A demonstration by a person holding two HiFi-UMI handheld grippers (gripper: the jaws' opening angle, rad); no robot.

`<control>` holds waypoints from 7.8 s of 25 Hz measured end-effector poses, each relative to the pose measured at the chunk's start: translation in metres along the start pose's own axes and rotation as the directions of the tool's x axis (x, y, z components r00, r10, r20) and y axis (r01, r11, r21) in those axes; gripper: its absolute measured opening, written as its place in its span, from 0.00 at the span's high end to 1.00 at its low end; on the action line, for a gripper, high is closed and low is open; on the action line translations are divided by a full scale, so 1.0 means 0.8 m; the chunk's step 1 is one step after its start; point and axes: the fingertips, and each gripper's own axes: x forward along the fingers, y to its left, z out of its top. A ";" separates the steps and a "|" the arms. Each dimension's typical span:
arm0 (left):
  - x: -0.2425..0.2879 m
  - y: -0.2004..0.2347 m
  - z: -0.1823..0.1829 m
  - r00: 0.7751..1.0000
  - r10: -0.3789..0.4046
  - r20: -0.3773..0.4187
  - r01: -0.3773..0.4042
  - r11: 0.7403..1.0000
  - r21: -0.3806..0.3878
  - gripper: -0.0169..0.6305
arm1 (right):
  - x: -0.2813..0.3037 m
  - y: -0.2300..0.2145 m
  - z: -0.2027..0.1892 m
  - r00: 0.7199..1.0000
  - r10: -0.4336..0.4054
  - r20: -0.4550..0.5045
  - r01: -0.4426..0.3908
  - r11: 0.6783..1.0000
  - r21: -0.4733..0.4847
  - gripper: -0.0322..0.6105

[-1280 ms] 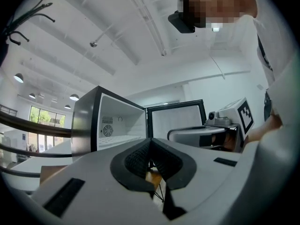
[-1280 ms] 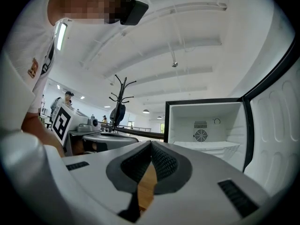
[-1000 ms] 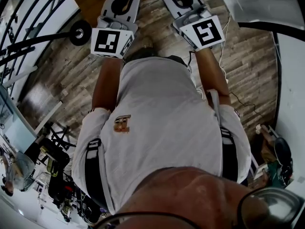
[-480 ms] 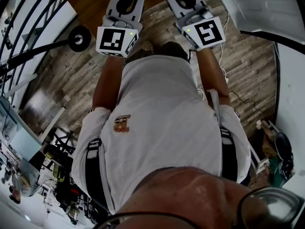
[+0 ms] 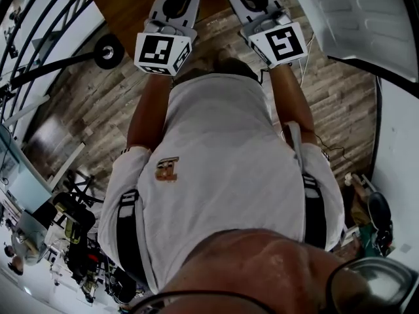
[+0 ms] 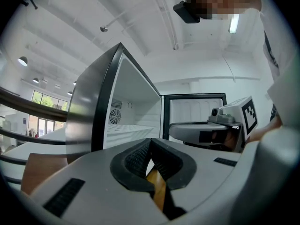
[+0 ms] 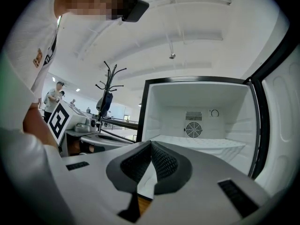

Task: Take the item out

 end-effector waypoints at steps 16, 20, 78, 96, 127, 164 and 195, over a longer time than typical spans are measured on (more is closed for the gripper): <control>0.076 0.022 -0.061 0.989 0.134 -0.068 -0.147 0.949 -0.277 0.95 | 0.021 -0.073 -0.036 0.996 0.086 -0.001 -0.086 0.996 0.007 0.90; 0.084 0.036 -0.084 0.980 0.177 -0.094 -0.201 0.871 -0.449 0.94 | 0.024 -0.088 -0.037 0.996 0.089 -0.006 -0.089 0.996 0.011 0.90; 0.150 0.083 -0.284 0.872 0.307 -0.382 -0.338 -0.187 -0.922 0.73 | -0.013 -0.130 -0.070 0.996 0.075 -0.056 -0.072 0.996 0.054 0.90; 0.153 0.081 -0.275 0.879 0.282 -0.385 -0.354 -0.156 -0.922 0.90 | -0.011 -0.130 -0.074 0.995 0.080 -0.061 -0.076 0.995 0.067 0.90; 0.130 0.046 -0.228 0.930 0.287 -0.230 -0.217 -0.075 -0.973 0.93 | -0.030 -0.126 -0.078 0.996 0.057 -0.063 -0.052 0.996 0.078 0.90; 0.060 -0.033 -0.071 0.977 0.194 -0.090 -0.101 0.044 -0.994 0.93 | -0.071 -0.092 -0.019 1.000 0.030 0.007 -0.030 0.998 0.062 0.90; 0.050 -0.058 -0.060 0.981 0.176 -0.076 -0.086 0.053 -0.995 0.93 | -0.093 -0.079 0.000 0.997 -0.001 0.074 0.000 1.000 0.022 0.90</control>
